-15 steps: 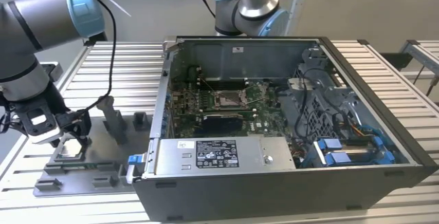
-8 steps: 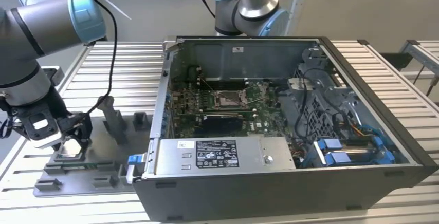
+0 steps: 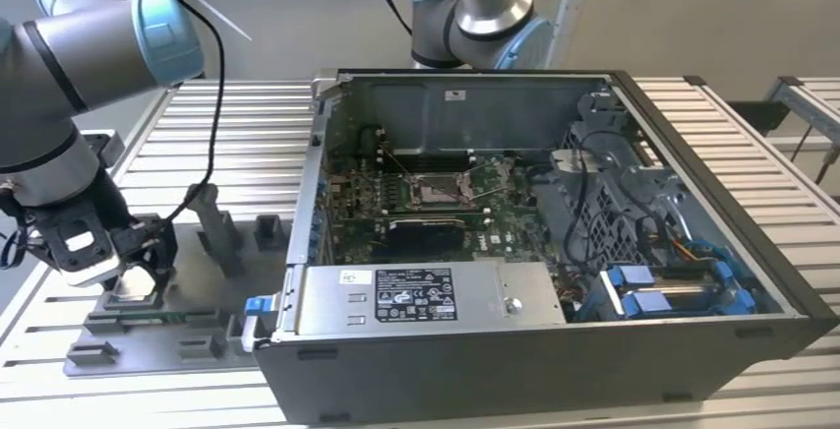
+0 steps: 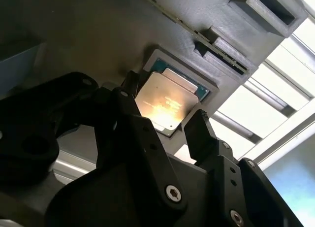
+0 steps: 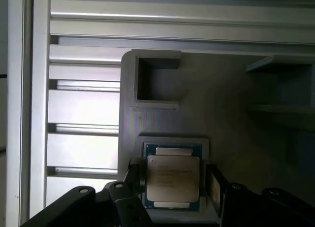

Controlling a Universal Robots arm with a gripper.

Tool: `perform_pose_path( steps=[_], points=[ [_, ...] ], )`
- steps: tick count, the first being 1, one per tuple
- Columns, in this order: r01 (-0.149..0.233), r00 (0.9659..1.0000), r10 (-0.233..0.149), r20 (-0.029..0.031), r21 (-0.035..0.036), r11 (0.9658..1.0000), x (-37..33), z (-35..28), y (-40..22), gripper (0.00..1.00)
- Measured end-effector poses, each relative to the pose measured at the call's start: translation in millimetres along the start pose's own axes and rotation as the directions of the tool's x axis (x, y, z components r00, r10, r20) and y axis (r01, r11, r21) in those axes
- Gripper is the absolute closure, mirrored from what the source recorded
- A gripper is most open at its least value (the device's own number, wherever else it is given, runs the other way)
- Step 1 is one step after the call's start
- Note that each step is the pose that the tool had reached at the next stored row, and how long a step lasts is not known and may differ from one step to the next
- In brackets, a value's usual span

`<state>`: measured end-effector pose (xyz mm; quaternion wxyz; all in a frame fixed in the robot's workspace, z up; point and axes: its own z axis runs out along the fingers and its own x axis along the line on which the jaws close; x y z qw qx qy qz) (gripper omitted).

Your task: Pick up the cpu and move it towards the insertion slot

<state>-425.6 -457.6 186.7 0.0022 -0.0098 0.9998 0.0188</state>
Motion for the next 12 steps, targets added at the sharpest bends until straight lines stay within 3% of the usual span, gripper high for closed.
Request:
perform_pose_path(
  steps=[12],
  points=[
    [0.0,1.0,0.0,0.0001,-0.0001,1.0,0.0,0.0,-2.8,0.0]
  ],
)
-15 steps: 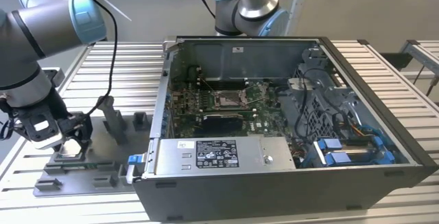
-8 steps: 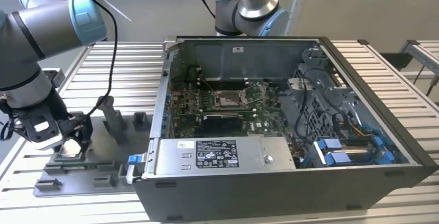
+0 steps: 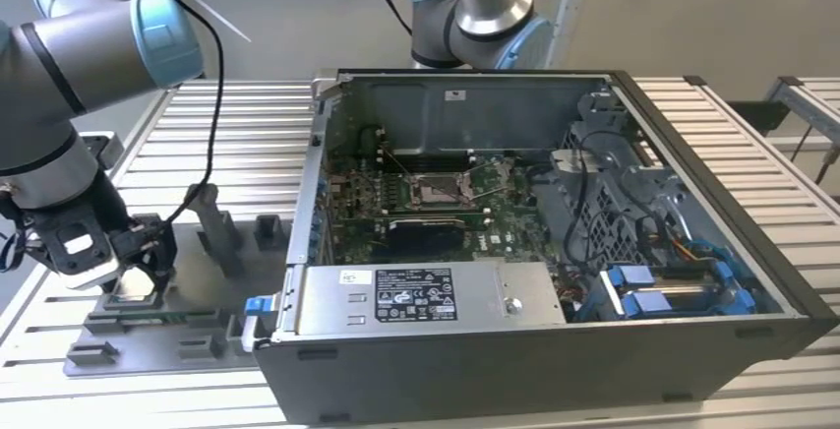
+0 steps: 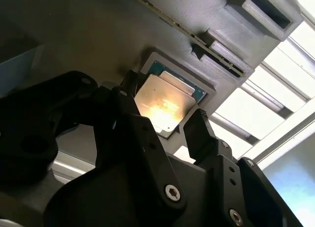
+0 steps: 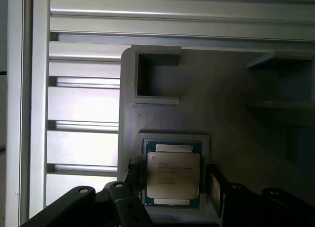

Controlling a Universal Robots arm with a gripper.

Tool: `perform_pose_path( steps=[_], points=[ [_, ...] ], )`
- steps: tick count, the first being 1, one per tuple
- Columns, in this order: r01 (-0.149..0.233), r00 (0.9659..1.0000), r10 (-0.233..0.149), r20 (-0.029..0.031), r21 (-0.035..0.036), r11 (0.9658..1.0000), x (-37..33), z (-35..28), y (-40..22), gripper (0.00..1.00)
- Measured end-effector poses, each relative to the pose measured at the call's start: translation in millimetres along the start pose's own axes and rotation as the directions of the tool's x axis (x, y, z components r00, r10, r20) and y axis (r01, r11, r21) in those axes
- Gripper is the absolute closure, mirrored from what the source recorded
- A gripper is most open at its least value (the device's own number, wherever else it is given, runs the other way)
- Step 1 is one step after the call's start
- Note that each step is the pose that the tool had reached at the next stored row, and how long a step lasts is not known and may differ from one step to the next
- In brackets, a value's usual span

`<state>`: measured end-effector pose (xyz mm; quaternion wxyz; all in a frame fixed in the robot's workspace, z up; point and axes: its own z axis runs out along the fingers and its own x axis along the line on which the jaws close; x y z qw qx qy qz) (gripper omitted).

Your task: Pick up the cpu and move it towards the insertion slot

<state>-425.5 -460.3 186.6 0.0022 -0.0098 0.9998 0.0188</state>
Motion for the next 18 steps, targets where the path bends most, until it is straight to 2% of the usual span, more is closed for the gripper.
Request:
perform_pose_path(
  steps=[5,6,18],
  points=[
    [0.0,1.0,0.0,-0.0001,0.0,1.0,0.0,0.1,0.0,0.0],
    [0.0,1.0,0.0,0.0,0.0,1.0,0.0,0.1,0.0,1.0],
    [0.0,1.0,0.0,0.0,0.0,1.0,0.0,0.2,0.0,1.0]
  ],
)
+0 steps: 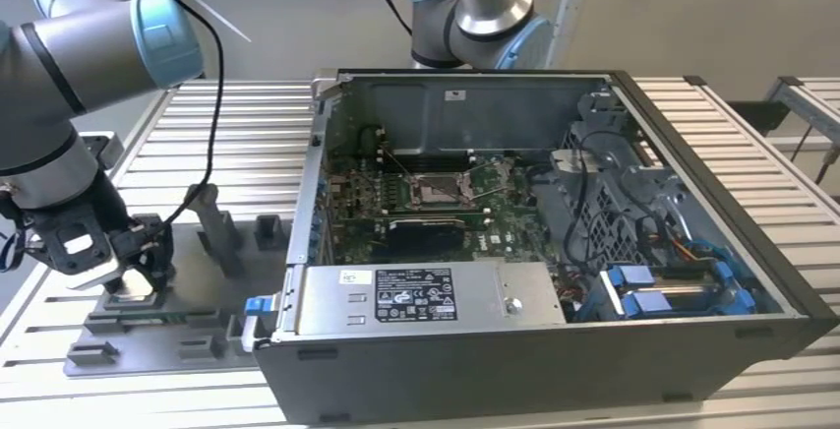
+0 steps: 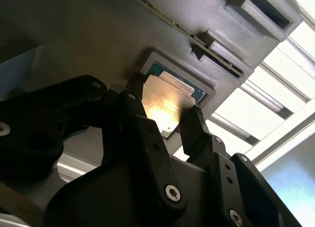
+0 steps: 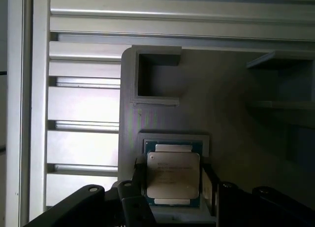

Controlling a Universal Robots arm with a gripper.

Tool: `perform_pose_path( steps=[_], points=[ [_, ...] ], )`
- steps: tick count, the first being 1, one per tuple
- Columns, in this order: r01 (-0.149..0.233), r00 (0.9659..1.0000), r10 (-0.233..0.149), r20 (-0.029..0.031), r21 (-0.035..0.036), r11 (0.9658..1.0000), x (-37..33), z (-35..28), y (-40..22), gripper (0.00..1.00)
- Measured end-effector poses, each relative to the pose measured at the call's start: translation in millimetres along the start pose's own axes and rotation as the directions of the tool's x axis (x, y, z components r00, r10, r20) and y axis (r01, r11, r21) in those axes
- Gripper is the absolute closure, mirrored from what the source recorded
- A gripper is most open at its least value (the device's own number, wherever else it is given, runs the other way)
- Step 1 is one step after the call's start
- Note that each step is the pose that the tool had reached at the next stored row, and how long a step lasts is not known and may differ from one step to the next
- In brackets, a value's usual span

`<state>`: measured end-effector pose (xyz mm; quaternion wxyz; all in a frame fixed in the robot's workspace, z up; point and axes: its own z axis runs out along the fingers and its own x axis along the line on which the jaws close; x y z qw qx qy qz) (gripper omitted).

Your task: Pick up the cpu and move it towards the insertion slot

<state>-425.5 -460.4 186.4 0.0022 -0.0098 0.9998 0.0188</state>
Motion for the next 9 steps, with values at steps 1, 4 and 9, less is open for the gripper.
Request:
perform_pose_path(
  steps=[1,4,9],
  points=[
    [0.0,1.0,0.0,0.0003,-0.0002,1.0,-0.1,-0.1,0.1,1.0],
    [0.0,1.0,0.0,0.0001,-0.0001,1.0,-0.1,-3.3,0.1,1.0],
    [0.0,1.0,0.0,0.0,0.0,1.0,-0.1,-16.3,0.6,1.0]
  ],
)
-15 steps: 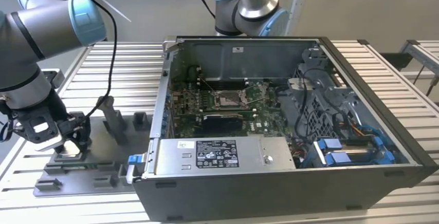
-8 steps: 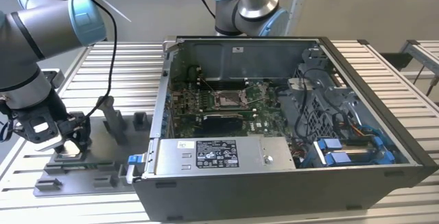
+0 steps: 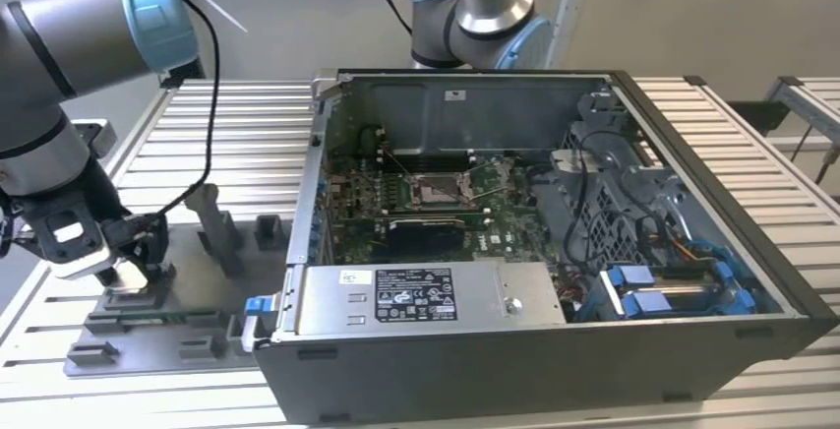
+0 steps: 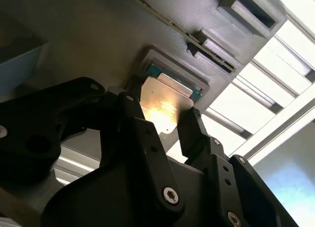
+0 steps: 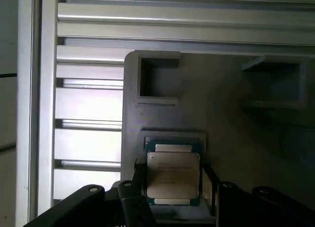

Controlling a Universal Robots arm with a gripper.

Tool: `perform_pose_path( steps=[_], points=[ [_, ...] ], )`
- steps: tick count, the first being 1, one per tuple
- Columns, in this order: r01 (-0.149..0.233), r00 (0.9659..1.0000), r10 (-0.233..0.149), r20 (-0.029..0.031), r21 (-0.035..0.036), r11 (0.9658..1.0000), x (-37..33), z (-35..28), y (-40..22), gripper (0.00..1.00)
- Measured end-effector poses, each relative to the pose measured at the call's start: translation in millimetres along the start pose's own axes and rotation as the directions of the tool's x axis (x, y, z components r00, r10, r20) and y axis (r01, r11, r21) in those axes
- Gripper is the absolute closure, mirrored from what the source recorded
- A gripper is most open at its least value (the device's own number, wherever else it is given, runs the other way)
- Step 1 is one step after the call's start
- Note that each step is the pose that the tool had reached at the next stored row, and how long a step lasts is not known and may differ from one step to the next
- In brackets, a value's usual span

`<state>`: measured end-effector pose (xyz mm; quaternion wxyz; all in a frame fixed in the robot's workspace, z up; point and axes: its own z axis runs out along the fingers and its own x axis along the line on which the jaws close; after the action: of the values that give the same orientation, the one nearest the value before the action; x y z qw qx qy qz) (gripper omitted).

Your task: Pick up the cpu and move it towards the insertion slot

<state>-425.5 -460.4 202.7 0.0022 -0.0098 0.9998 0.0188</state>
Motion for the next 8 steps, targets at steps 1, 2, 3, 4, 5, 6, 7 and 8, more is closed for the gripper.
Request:
perform_pose_path(
  steps=[1,2,3,4,5,6,7,8],
  points=[
    [0.0,1.0,0.0,0.0001,-0.0001,1.0,0.0,-3.0,0.1,1.0],
    [0.0,1.0,0.0,0.0002,-0.0001,1.0,0.0,-6.1,0.2,1.0],
    [0.0,1.0,0.0,0.0001,0.0,1.0,0.0,-8.8,0.3,1.0],
    [0.0,1.0,0.0,0.0,0.0,1.0,0.0,-11.7,0.5,1.0],
    [0.0,1.0,0.0,0.0,0.0,1.0,-0.1,-14.7,0.6,1.0],
    [0.0,1.0,0.0,0.0,0.0,1.0,-0.1,-17.4,0.7,1.0],
    [0.0,1.0,0.0,0.0001,0.0,1.0,-0.1,-20.4,0.8,1.0],
    [0.0,1.0,0.0,0.0,0.0,1.0,-0.1,-23.8,0.9,1.0]
  ],
)
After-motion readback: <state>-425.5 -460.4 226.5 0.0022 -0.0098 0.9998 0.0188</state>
